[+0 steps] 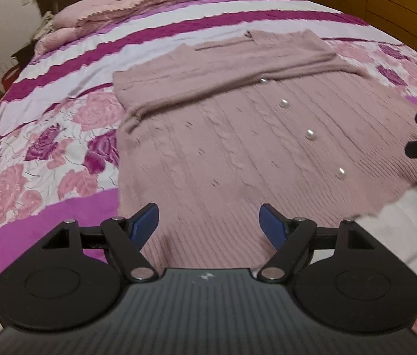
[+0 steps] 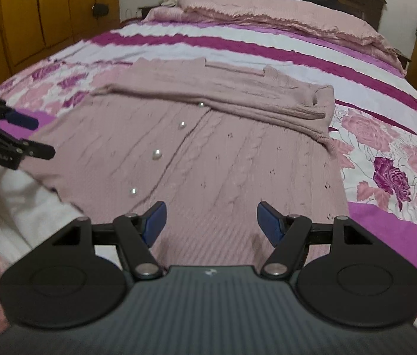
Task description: Fold small clothes
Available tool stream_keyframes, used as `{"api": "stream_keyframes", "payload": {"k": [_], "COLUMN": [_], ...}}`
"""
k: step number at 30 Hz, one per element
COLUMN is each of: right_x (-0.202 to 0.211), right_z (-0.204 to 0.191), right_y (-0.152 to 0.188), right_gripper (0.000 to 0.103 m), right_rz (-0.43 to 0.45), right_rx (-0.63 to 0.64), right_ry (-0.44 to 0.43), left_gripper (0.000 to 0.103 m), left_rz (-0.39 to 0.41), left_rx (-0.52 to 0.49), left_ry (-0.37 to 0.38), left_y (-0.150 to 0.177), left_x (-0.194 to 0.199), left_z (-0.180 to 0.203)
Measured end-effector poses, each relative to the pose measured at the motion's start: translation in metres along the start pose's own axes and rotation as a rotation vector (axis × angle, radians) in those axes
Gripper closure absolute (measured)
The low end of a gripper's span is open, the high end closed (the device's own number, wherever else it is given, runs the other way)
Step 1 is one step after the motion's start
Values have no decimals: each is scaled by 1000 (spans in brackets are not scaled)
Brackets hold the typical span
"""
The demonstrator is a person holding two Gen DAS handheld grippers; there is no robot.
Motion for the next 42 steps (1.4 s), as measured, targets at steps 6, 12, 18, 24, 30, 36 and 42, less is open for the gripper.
{"api": "stream_keyframes", "payload": {"k": [6,12,18,24,30,36,42], "right_x": [1,-7,-7,-6,-24,-38,-30], "right_z": [-7,-15,-19,-24,-26,-25,-11], "right_y": [15,28,34,35,30,27,32], "right_gripper": [34,33,32,32,31,31,31], "right_rz": [-59,-101,-101,-91,-71,-52,-40], "right_rx": [78,153,180,233,255,264,173], "right_ry": [18,45,66,85,145,182,164], "left_gripper": [22,22,22,22,22,22,22], "left_rz": [-45,-89,-105,-110,-91,-67,-37], "left_rx": [-39,-70,-61,-170,-198,-203,-166], "left_ry": [47,23,51,-21,-58,-89,-90], "left_y": [18,33,40,42,32,24,22], "left_x": [0,-10,-11,-14,-30,-46,-55], "left_z": [2,3,-3,14,21,22,16]}}
Point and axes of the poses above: each gripper's, at about its wrist camera, not at the fingertips, and x roughly against the way its jaws point, z to its right, y to its underside, the point moved 3 cm from there along -x, roughly the way its jaws point, and after that the axes turned 7 degrees about -z, right-handed, at the moved point
